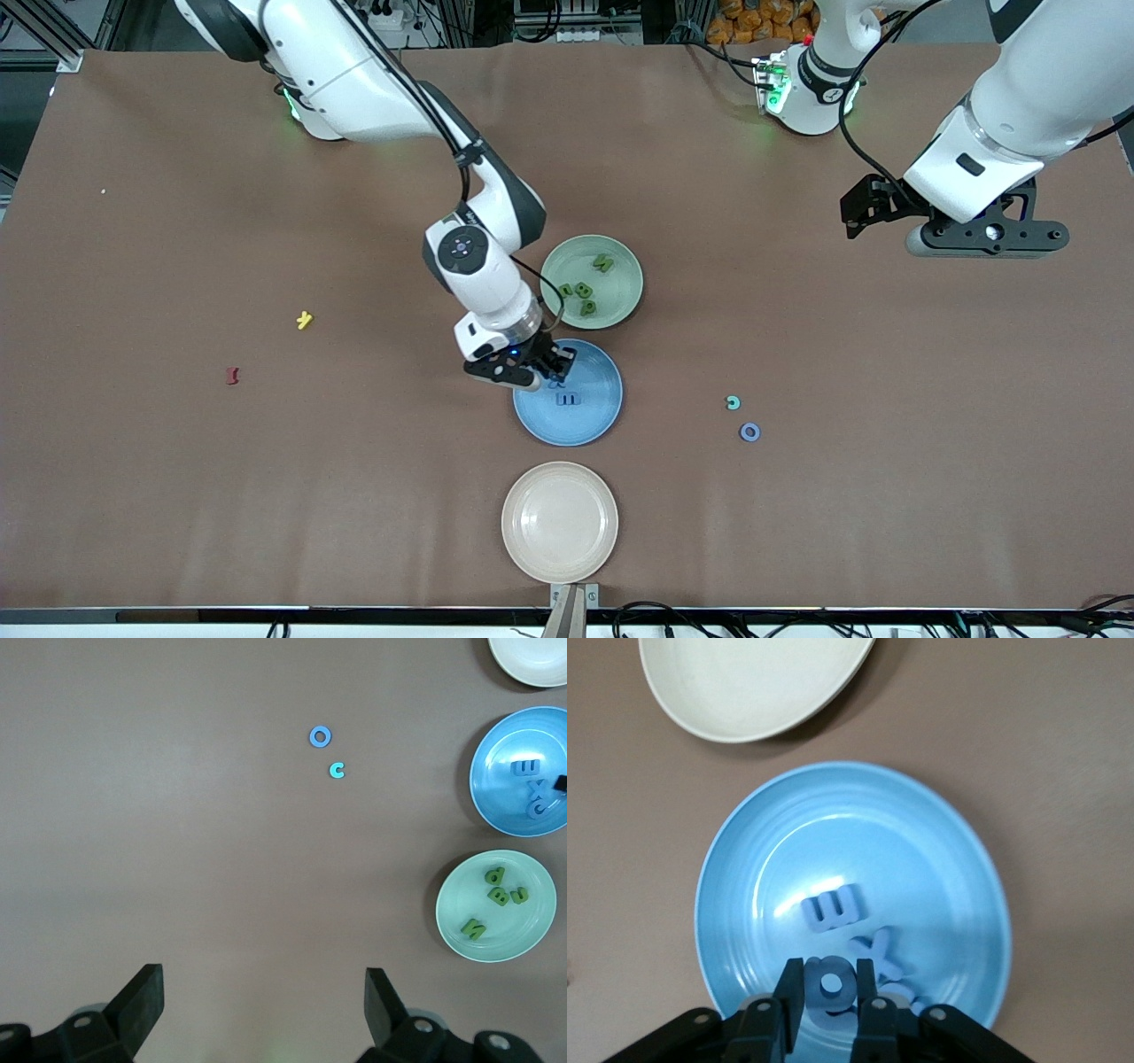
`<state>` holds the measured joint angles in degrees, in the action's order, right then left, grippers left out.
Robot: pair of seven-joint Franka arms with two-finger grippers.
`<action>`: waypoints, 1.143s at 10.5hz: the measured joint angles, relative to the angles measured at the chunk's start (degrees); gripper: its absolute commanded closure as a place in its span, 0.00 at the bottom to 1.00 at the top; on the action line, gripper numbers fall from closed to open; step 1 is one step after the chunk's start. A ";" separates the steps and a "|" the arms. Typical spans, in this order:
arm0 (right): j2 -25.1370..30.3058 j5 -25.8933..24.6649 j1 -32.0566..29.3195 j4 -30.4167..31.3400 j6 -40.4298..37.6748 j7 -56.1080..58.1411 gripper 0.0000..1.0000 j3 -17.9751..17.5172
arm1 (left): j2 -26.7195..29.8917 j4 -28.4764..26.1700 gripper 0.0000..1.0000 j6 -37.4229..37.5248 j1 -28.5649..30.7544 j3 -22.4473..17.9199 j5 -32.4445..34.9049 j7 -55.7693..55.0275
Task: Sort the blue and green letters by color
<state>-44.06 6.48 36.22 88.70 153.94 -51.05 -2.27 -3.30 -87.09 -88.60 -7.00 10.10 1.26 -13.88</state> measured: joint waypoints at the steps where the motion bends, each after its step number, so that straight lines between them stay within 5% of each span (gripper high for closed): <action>1: -0.95 0.00 1.15 -0.55 1.05 -0.97 0.00 0.66 | 0.00 0.02 0.00 0.00 0.03 -0.02 0.00 0.00; 6: -1.48 -0.18 0.63 -2.10 0.95 1.02 0.00 3.43 | 0.04 0.39 0.00 -0.06 0.17 -0.11 0.22 -0.01; 12: 1.00 -0.41 -12.78 -3.43 -13.33 23.85 0.00 4.03 | 0.36 1.13 0.00 -0.06 2.17 -1.90 2.96 2.47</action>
<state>-43.06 6.07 23.44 85.27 140.61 -27.21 1.76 -2.94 -85.96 -88.66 -4.82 8.20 4.23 -11.42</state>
